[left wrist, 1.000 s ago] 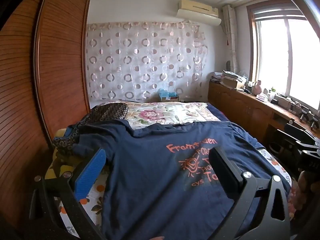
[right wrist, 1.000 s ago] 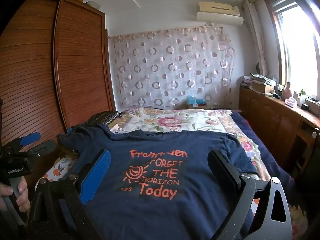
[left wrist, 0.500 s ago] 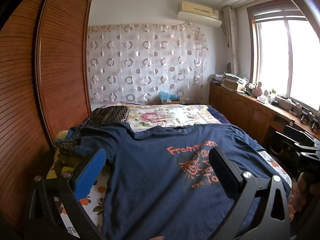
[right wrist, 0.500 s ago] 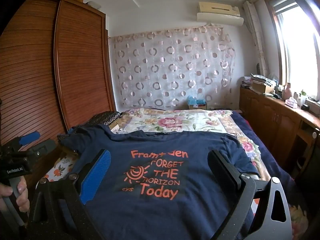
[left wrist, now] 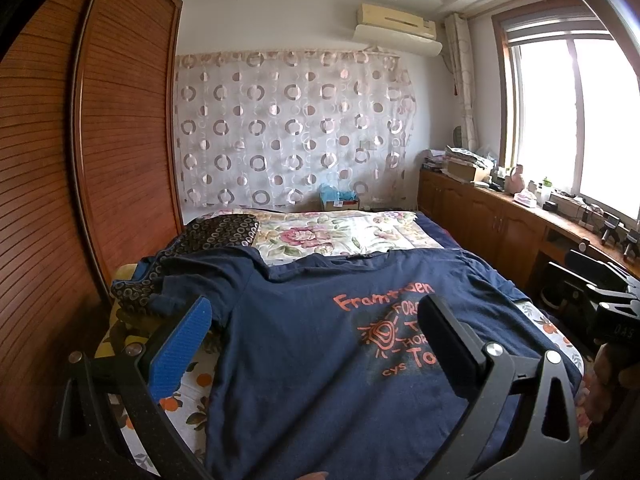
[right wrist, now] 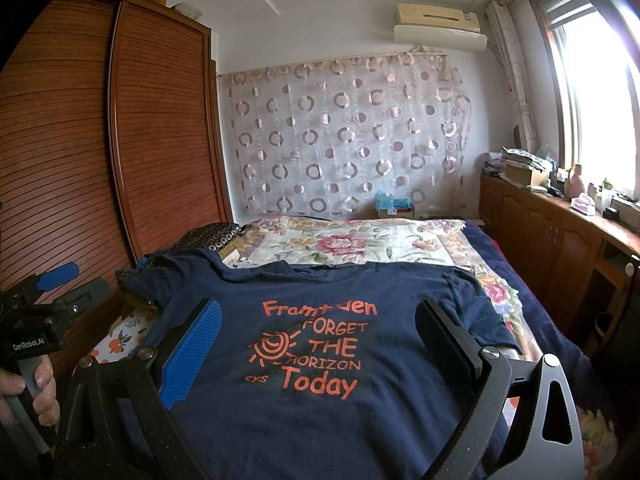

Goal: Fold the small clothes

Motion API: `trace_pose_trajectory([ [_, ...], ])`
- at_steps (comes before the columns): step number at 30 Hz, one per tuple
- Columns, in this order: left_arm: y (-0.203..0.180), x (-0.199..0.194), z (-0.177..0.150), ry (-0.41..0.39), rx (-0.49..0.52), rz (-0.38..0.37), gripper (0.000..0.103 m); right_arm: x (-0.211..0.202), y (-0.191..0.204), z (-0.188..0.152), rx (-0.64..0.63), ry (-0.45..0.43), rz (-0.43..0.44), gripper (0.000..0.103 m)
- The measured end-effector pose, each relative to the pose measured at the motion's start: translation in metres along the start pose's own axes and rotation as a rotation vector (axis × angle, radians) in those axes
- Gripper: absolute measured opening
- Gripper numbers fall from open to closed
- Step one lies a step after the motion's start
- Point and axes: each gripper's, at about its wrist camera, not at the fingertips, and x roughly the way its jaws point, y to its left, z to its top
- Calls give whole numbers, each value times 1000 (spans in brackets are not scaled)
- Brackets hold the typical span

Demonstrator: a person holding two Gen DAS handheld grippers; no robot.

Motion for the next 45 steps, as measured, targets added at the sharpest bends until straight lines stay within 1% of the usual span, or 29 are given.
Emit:
trace_pose_trajectory([
  [5, 0, -1, 4, -2, 3, 0, 103, -1, 0, 0, 1, -3, 1, 98],
  [37, 0, -4, 5, -8, 3, -2, 103, 0, 3, 1, 9, -14, 10, 98],
  [39, -3, -13, 17, -9, 4, -2, 103, -1, 2, 1, 9, -14, 13, 98],
  [45, -4, -14, 18, -10, 3, -2, 103, 0, 2, 0, 9, -12, 15, 98],
])
